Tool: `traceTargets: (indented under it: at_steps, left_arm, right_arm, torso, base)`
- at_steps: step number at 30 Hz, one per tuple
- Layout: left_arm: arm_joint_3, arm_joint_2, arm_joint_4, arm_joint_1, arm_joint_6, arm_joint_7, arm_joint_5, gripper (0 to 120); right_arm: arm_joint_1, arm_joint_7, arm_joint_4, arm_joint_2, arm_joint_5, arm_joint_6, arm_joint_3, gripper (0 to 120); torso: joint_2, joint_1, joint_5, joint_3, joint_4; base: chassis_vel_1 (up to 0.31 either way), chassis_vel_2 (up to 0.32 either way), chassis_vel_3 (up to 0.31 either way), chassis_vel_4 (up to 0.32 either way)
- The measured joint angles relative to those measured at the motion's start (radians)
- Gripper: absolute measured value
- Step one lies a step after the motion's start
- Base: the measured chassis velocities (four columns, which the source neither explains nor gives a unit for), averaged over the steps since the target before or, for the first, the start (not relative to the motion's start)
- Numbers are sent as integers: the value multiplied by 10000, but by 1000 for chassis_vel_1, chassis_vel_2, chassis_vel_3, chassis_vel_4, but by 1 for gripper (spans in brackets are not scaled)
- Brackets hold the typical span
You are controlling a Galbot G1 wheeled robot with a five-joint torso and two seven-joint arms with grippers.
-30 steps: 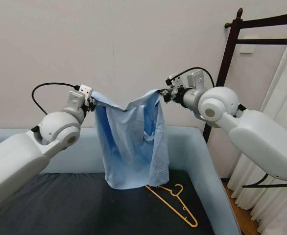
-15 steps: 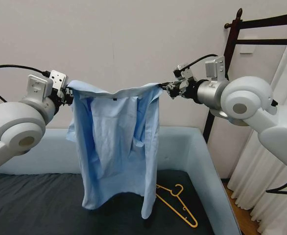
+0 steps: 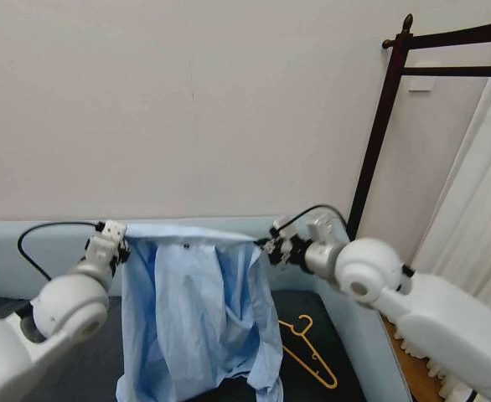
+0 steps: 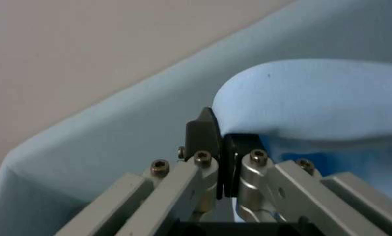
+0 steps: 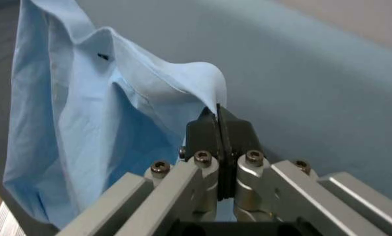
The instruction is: Pick up the clothes from the sofa and hang them on the clothes hanger.
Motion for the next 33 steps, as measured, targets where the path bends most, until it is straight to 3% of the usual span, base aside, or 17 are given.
traceTargets:
  at_steps: [3, 6, 10, 21, 31, 33]
  left_arm:
    - [36, -716, 486, 331, -168, 180, 663, 0]
    - [280, -1760, 1656, 546, -565, 577, 1375, 0]
    - [411, -2335, 2577, 573, -825, 809, 1628, 0]
    - [599, -2778, 3516, -8, -787, 785, 1460, 0]
    - [774, -3141, 3889, -88, -691, 744, 1370, 0]
    - [842, -3239, 3959, -87, -678, 738, 1354, 0]
  right_arm:
    - [-262, -230, -670, 414, -526, 58, -296, 0]
    - [-679, -621, -1822, 975, -1222, 219, -564, 0]
    - [-838, -911, -2795, 1430, -1646, 357, -624, 0]
    - [-518, -1263, -4611, 2018, -2081, 715, -492, 0]
    - [-1185, -1488, -3994, 1265, -2134, 730, -181, 32]
    - [-1587, -1521, -3693, 853, -2143, 777, 258, 43]
  torso:
    - [-1, 1, 4, 0, -3]
    - [-1, 1, 7, 1, -14]
    - [-1, 2, 6, 1, -10]
    - [-1, 2, 7, 1, -9]
    - [-2, 2, 8, 0, -9]
    - [-1, 1, 10, 0, -9]
  base:
    - [0, 0, 0, 0]
    - [0, 0, 0, 0]
    - [0, 0, 0, 0]
    - [0, 0, 0, 0]
    - [0, 0, 0, 0]
    - [0, 0, 0, 0]
